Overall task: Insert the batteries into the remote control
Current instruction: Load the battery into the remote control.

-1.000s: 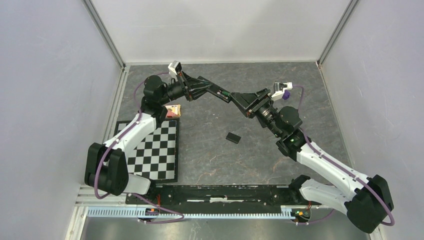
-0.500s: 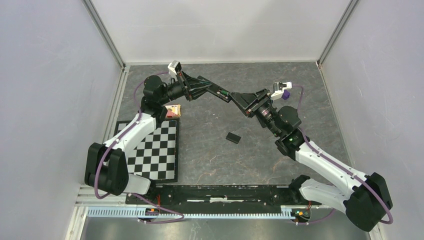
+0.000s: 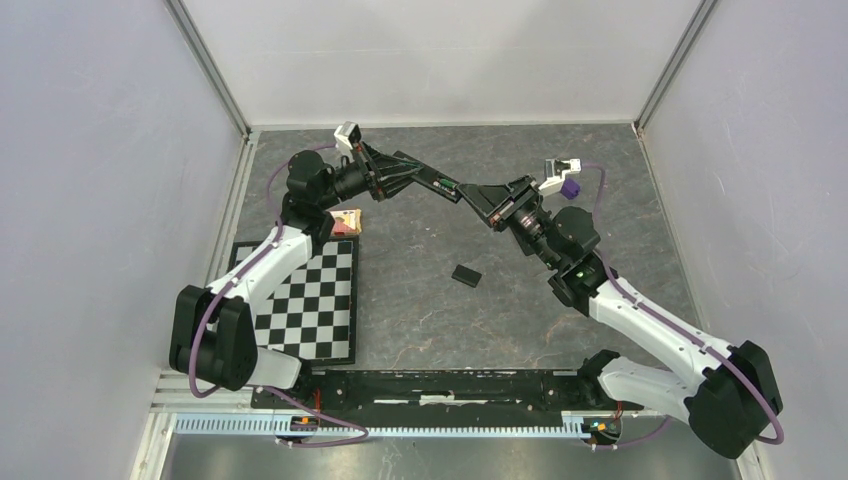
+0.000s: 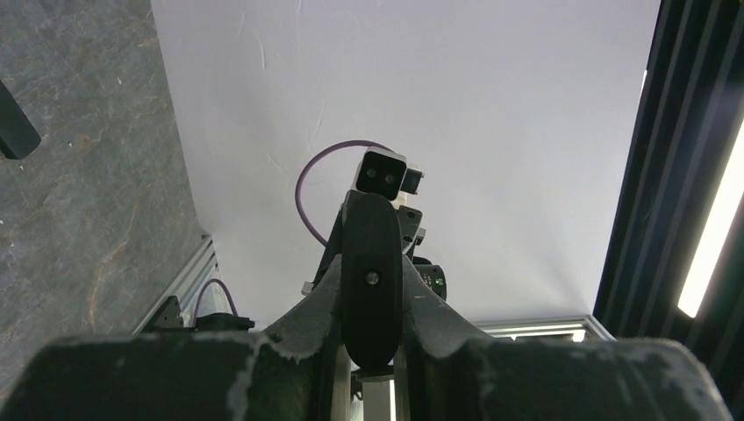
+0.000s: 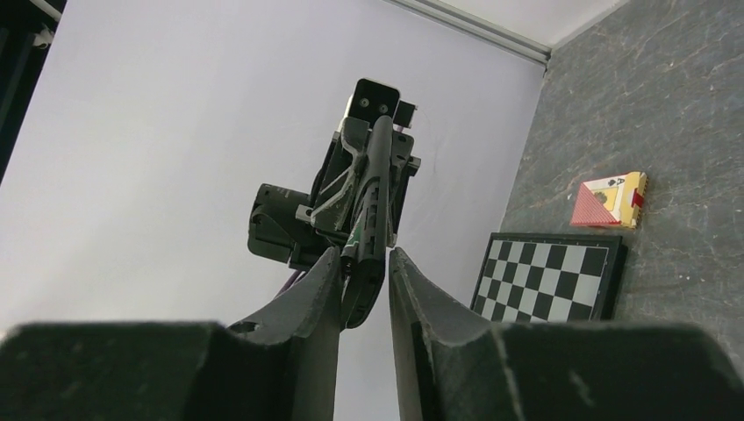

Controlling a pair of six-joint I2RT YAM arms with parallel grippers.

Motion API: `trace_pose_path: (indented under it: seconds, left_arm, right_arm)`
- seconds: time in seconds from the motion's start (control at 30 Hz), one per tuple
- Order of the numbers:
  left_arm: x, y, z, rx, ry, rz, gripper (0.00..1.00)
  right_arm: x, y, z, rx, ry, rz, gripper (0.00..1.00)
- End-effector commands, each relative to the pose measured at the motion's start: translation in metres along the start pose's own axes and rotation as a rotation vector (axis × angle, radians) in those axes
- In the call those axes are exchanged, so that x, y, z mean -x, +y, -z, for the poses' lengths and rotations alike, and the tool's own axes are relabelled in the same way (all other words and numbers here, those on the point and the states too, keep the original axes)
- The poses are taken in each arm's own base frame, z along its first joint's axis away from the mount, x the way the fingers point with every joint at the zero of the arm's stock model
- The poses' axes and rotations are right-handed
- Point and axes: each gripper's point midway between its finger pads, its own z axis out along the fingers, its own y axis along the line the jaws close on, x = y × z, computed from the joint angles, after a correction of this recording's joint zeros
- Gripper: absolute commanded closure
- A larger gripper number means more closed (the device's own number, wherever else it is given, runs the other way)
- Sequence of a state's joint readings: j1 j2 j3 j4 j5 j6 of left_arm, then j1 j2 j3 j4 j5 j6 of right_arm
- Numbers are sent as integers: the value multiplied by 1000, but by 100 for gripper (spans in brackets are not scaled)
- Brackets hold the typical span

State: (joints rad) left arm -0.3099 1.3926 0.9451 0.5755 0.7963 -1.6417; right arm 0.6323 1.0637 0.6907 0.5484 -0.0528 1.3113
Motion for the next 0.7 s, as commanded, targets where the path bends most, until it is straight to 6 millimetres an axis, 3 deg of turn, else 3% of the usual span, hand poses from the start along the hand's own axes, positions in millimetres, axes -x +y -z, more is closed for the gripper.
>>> trace_pose_path:
  seconds: [0.0,0.3,0.47,0.67]
  left_arm:
    - [-24,-47,3,-117,75,-115,98]
    - [-29,-51,4,-106,90,-275,98]
    - [-27,-45,4,-76,88,-330,98]
    - [-18,-24,2,6,62,-356,98]
  right_arm:
    - [-8,-33,-3,-143,46,51,72]
    - [-7,-101,10,-541,133,239,86]
    - [-1,-109,15,-599,154,342,66]
    - [21,-80,12,-522,99,482,46]
